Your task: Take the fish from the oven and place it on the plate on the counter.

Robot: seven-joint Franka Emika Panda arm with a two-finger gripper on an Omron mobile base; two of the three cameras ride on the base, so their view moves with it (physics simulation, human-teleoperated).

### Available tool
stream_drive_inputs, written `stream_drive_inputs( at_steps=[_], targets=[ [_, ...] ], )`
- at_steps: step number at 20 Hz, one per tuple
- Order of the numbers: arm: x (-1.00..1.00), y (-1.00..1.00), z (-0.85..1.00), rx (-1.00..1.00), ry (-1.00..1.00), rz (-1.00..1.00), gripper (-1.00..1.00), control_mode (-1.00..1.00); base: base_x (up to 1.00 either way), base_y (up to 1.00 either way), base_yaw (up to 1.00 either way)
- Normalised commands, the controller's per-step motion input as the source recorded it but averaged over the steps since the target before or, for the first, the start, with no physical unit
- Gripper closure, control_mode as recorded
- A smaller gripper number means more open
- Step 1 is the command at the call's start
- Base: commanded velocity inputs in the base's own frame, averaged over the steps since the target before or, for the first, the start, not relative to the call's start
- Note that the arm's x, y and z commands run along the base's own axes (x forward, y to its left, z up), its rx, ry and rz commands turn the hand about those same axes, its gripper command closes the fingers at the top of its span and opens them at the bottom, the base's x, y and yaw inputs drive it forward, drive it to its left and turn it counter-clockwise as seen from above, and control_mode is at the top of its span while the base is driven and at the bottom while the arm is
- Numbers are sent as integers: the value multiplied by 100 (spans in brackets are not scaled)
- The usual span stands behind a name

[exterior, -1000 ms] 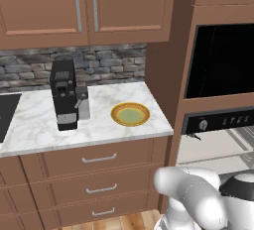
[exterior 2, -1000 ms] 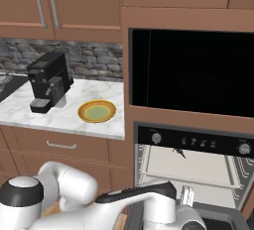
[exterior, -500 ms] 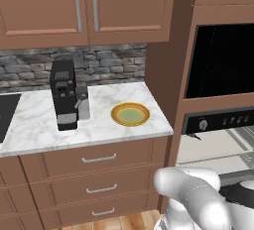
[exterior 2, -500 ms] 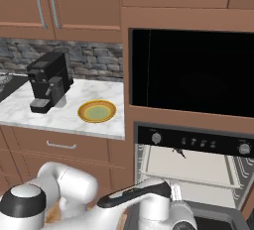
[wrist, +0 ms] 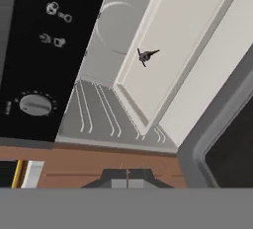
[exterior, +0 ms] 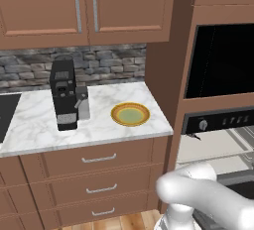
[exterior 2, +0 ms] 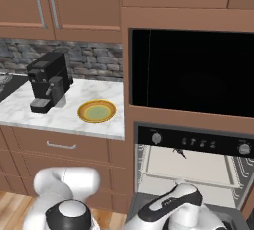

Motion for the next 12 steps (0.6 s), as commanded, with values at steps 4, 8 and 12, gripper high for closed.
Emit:
stream_drive_inputs(
  at_steps=[4, 8, 12],
  targets=[
    [6, -13, 0, 0, 0, 11, 100, -100, 0, 0, 0],
    [24, 0, -11, -4, -5, -5, 100, -100, 0, 0, 0],
    [55, 8, -22, -3, -20, -24, 100, -100, 0, 0, 0]
  ],
)
